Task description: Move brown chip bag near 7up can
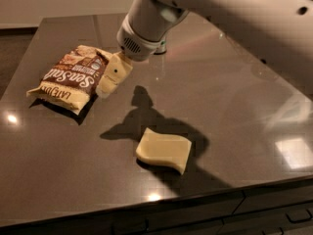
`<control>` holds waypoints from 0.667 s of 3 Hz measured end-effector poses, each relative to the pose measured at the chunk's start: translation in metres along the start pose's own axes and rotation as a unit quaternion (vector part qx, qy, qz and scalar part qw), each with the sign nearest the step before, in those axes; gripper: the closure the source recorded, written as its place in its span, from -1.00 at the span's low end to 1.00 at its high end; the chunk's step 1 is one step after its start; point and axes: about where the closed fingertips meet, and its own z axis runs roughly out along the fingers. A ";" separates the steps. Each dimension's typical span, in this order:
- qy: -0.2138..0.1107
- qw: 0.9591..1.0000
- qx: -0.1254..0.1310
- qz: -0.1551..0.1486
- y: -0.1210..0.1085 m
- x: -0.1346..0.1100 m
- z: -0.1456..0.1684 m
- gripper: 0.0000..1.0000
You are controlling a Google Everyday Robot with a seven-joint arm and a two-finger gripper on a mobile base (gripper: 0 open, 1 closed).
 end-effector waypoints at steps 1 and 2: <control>0.014 1.000 -0.005 0.002 0.018 -0.023 0.026 -1.00; 0.047 0.999 0.004 0.014 0.017 -0.034 0.060 -1.00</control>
Offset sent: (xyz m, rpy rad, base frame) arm 0.0311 0.0894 -0.0625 -0.1621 0.0703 -0.0937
